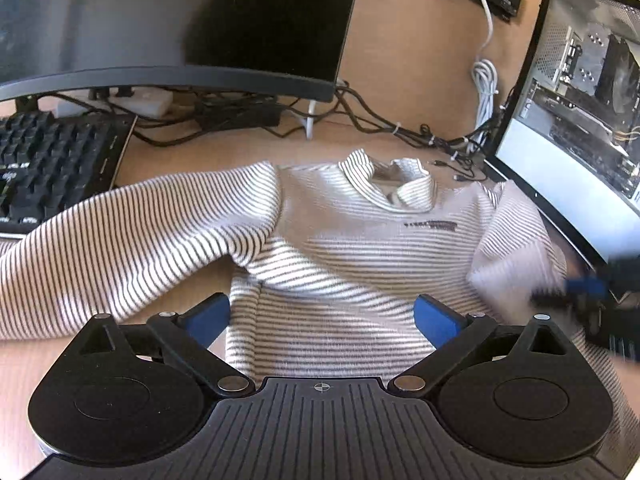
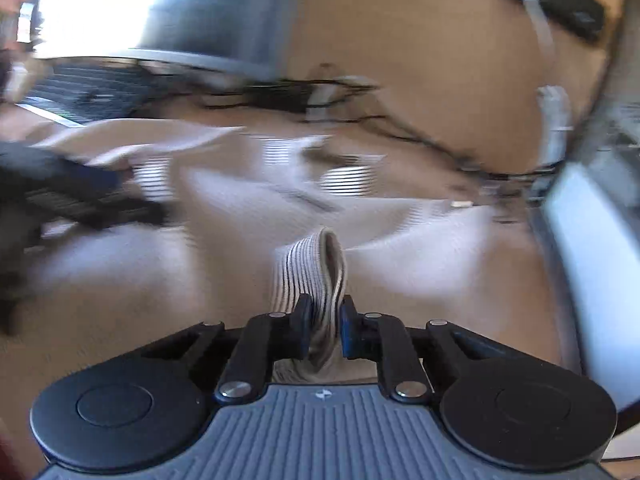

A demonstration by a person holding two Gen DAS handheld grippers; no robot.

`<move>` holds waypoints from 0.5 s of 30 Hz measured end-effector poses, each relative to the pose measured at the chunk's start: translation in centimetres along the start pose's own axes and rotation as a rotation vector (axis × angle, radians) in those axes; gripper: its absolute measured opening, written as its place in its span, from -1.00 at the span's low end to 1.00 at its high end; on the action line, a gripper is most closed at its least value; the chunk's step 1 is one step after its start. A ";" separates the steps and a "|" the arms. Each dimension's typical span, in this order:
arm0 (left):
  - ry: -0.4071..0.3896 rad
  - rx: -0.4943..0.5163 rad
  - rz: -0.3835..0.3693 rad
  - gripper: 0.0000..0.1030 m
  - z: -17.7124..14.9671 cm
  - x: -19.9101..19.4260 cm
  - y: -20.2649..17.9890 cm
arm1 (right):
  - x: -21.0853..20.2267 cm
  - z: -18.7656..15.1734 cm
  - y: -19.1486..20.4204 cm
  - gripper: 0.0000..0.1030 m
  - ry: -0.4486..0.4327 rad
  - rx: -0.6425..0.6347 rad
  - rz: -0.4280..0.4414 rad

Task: Fold clothes

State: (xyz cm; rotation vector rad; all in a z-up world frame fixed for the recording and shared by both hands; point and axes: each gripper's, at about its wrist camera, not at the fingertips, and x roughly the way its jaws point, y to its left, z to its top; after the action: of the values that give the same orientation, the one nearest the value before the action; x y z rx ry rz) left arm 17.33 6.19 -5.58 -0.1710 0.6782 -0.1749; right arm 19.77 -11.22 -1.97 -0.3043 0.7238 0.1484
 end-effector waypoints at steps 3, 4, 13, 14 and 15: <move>0.006 -0.017 0.007 1.00 -0.1 -0.3 0.1 | 0.5 0.4 -3.7 -0.75 0.020 0.081 -0.073; 0.008 -0.023 0.009 1.00 -0.1 -0.3 0.1 | 0.2 0.7 -4.7 -0.77 0.014 0.115 -0.073; 0.035 -0.114 -0.036 1.00 0.9 -1.5 1.0 | -7.8 8.1 -14.1 -0.85 -0.235 0.328 -0.137; 0.031 -0.127 -0.041 1.00 1.3 -1.9 1.1 | -8.6 8.9 -15.0 -0.85 -0.258 0.357 -0.130; 0.022 -0.129 -0.039 1.00 1.7 -2.4 1.2 | -8.9 9.6 -15.3 -0.85 -0.274 0.370 -0.115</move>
State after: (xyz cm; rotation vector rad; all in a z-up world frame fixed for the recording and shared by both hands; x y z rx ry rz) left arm 16.70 8.02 -3.06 -0.3069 0.7084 -0.1708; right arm 22.83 -22.83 14.22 0.0292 0.4485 -0.0542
